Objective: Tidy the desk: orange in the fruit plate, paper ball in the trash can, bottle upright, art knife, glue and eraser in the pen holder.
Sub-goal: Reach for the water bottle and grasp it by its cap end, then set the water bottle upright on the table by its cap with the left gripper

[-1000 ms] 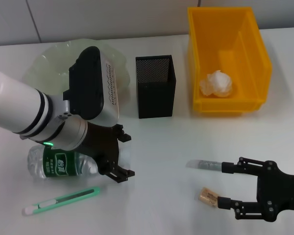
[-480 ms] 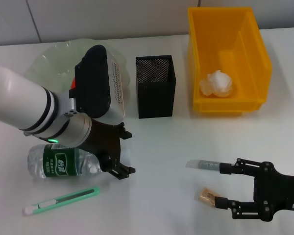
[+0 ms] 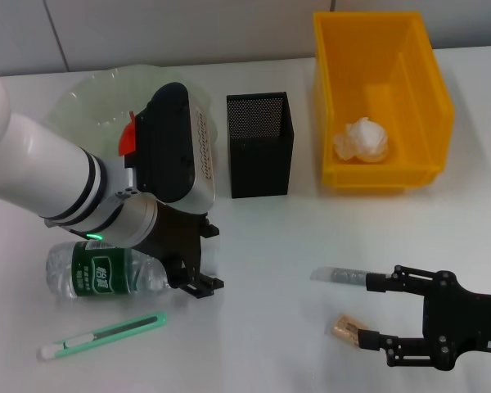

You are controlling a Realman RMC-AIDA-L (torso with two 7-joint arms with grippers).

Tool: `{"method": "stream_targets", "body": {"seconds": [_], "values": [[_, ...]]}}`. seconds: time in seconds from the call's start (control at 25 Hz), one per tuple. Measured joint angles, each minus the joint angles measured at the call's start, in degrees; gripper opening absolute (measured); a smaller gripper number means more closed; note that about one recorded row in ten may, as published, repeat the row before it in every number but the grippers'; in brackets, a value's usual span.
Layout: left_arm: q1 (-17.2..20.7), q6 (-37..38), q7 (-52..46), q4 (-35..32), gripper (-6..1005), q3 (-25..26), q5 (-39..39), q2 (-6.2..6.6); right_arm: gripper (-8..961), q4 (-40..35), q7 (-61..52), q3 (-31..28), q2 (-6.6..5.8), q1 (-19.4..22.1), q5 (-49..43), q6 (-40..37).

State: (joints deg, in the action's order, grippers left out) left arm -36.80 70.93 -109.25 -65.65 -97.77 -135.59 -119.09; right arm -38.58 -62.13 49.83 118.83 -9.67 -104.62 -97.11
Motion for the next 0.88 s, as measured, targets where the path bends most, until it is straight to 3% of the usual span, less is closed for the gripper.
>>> {"method": "stream_targets", "body": {"seconds": [0.2,0.4,0.48,0.88], "values": [[-0.1,-0.3,0.4,0.3,788,-0.7,-0.5,0.0,797,0.3,0.0,0.1,0.0,0.0,-0.1,0.3],[-0.1,-0.9,0.0,0.5,583,-1.8,-1.8,0.0,797,1.3,0.0,0.1,-0.15,-0.4,-0.2,0.3],[-0.1,-1.0,0.0,0.5,431,-2.0,-2.2,0.0,798,1.4,0.0,0.0,-0.23,-0.5,-0.2,0.3],[1.0,2.5,0.6,-5.4,432,0.3,-1.2,0.22,798,1.4,0.0,0.0,-0.18,-0.5,-0.2,0.3]]}}
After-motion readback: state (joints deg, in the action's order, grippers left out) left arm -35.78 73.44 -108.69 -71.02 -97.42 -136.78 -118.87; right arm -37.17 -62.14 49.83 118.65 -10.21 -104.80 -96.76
